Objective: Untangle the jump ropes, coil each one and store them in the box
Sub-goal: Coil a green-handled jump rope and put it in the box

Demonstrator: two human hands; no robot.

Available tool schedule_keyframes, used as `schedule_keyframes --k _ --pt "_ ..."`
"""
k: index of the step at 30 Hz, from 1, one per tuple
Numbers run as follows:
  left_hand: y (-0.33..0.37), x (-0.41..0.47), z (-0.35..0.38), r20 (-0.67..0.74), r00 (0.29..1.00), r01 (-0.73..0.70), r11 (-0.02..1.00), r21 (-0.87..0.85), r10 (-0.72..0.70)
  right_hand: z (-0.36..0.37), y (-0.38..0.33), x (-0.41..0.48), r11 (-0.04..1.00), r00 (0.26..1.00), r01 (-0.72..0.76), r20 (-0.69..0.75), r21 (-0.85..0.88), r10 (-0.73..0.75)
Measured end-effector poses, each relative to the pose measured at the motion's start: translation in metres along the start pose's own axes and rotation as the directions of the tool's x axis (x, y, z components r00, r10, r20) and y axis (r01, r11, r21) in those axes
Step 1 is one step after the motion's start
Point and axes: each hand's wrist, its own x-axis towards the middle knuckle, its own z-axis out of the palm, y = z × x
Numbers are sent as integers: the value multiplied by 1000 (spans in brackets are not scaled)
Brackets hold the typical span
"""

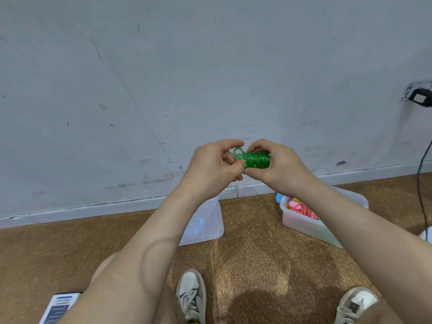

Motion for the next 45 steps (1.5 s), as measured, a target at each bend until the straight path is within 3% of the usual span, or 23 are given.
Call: schedule_keyframes --k 7,11,13,19,23,25,27,31,34,38,45 --pt "-2 4 -5 -3 999 37 997 -74 -38 -3 -10 -4 962 989 110 120 -249 -82" --pt "-1 4 -3 -30 999 -26 991 134 30 -5 -17 -7 914 977 147 197 -378 -75" --pt "3 3 -1 -37 999 -20 993 116 25 -4 -18 -9 919 973 161 213 -361 -86" --pt "7 4 -11 52 980 200 939 -281 -193 -7 -20 -12 978 960 91 279 -189 -36" --pt "3 4 -22 130 977 203 929 -309 -170 -11 -21 -10 993 950 27 311 -116 11" --pt "2 3 -24 130 982 154 975 -159 -134 -15 -20 -8 996 944 -7 329 -85 35" --pt "2 2 -24 117 990 62 985 163 -81 -19 -20 -7 997 934 -26 354 -71 49" --pt "8 -1 -17 197 972 -218 790 572 126 -26 -23 -7 996 888 -92 452 -9 86" --pt "3 -1 -12 243 935 -354 662 661 257 -32 -21 -4 995 879 -99 467 -10 92" --pt "0 -3 -7 214 895 -411 537 737 391 -34 -17 -2 996 884 -71 460 -54 87" --pt "19 -11 -2 265 953 -303 437 847 147 -29 -20 -3 991 858 -39 504 -128 99"
